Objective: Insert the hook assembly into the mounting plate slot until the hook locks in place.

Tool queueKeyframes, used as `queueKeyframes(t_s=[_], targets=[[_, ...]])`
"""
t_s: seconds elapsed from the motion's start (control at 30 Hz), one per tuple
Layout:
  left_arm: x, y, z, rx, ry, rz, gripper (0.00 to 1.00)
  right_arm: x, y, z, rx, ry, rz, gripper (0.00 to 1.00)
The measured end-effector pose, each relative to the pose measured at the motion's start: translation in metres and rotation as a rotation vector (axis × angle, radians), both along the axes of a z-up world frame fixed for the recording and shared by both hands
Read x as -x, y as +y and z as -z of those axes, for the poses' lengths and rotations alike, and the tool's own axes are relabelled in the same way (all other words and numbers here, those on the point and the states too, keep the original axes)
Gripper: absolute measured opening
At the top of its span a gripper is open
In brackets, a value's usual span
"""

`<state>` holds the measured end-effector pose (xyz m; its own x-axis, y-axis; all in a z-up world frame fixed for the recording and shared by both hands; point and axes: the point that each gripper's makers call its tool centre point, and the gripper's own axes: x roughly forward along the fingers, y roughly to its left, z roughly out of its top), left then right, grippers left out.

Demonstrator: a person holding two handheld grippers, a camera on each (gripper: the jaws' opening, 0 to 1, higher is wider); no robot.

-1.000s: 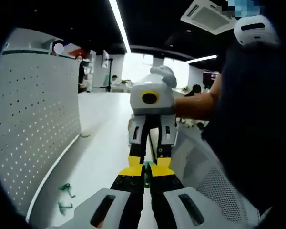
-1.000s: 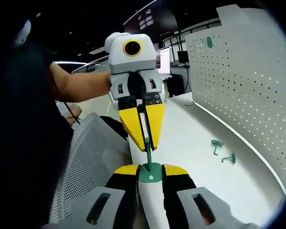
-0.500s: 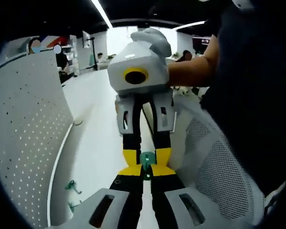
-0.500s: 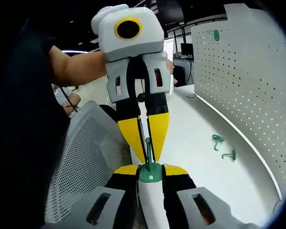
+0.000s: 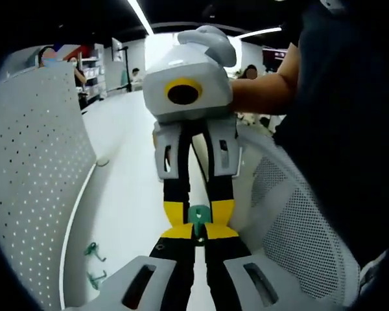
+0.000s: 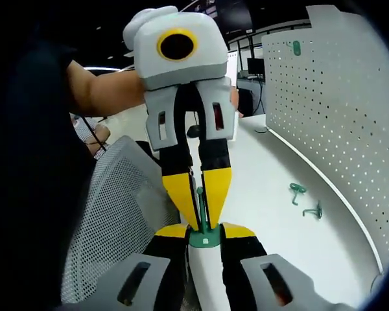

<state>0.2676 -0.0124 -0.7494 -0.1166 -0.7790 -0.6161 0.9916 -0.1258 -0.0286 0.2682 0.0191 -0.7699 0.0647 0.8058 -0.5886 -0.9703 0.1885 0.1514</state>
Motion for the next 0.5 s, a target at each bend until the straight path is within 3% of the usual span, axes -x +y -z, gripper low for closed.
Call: queueKeyframes(t_s=[0.5], targets=[[0.0013,-0.0001,0.0011,0.011,-0.01,-0.008,0.03,0.0007,-0.0009,0.0012,0.012,0.001,0.009,0.17]])
